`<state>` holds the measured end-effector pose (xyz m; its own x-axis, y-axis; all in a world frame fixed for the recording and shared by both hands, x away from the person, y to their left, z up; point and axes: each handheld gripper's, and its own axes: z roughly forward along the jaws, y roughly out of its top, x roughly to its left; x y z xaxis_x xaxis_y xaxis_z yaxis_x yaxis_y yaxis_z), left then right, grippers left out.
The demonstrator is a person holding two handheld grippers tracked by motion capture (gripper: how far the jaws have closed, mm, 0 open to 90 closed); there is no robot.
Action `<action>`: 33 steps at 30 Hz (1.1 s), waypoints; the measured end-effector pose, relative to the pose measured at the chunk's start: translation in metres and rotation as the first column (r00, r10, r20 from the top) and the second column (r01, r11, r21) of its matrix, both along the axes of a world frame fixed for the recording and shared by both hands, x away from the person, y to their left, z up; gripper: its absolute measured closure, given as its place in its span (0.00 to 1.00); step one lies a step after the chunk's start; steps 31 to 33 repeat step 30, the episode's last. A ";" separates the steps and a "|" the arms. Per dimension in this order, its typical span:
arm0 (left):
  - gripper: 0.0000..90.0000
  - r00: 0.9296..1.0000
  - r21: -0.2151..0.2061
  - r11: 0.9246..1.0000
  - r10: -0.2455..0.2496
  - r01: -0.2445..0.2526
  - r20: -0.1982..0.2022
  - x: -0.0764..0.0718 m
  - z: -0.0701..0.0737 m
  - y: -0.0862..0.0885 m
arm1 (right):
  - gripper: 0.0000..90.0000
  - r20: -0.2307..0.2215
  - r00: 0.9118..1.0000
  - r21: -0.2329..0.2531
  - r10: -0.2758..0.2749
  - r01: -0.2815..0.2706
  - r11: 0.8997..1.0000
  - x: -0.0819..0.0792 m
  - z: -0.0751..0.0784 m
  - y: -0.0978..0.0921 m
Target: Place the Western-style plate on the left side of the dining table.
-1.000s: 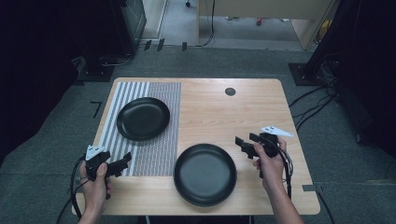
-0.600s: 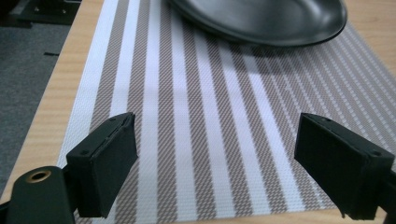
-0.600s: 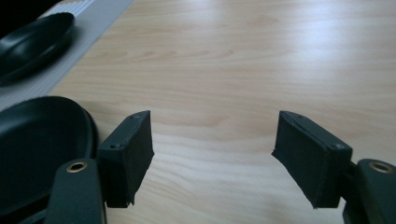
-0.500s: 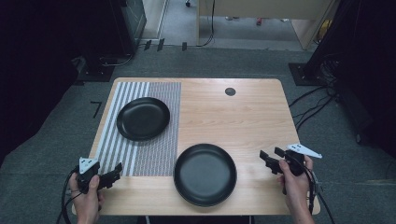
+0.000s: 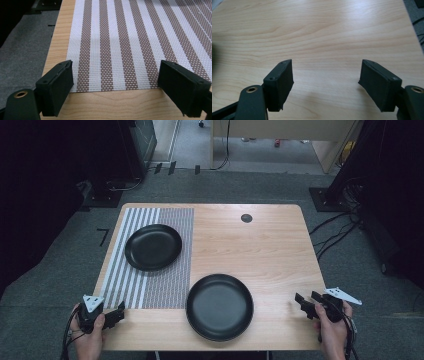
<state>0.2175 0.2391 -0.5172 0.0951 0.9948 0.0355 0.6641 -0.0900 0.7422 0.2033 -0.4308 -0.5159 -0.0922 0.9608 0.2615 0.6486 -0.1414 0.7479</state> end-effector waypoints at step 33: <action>0.15 1.000 -0.031 1.000 -0.007 0.006 -0.014 0.001 -0.001 0.004 | 0.26 -0.026 0.999 -0.234 -0.035 0.028 0.972 -0.016 -0.009 0.003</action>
